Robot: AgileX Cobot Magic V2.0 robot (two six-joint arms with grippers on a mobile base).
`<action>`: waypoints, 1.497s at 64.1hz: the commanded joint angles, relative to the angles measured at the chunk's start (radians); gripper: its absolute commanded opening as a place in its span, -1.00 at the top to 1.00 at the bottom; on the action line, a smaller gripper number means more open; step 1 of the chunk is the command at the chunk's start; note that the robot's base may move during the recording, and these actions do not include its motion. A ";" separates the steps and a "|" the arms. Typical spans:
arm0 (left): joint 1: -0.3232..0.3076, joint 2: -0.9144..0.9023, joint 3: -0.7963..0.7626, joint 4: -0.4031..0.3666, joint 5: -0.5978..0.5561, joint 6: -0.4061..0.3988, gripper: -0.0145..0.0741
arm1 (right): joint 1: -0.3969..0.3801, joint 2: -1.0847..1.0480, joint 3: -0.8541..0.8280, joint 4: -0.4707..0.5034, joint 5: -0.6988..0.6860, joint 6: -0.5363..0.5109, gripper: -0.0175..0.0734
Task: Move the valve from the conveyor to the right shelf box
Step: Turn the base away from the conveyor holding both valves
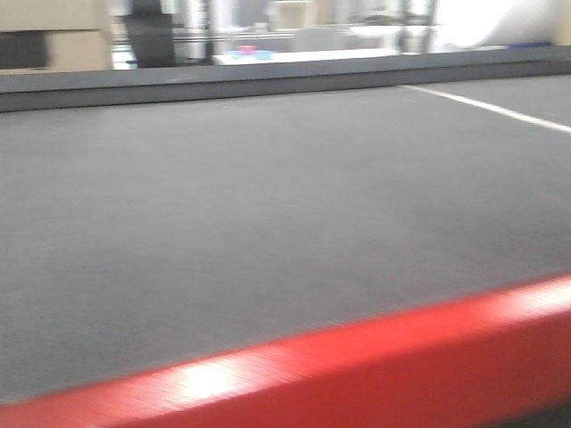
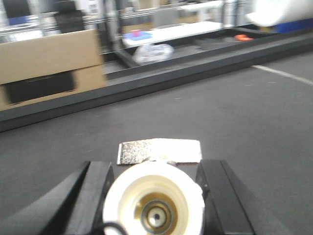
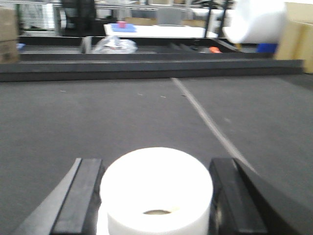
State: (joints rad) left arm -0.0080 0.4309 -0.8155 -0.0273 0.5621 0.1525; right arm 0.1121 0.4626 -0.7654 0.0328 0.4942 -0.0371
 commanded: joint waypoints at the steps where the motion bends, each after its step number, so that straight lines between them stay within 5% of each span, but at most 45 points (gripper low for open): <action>1: -0.008 -0.007 -0.007 -0.007 -0.063 -0.007 0.92 | -0.001 -0.009 -0.013 -0.004 -0.075 -0.006 0.96; 96: -0.008 -0.007 -0.007 -0.007 -0.063 -0.007 0.92 | -0.001 -0.009 -0.013 -0.004 -0.075 -0.006 0.96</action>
State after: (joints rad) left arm -0.0080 0.4309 -0.8155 -0.0273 0.5621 0.1525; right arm 0.1121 0.4626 -0.7654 0.0328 0.4942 -0.0371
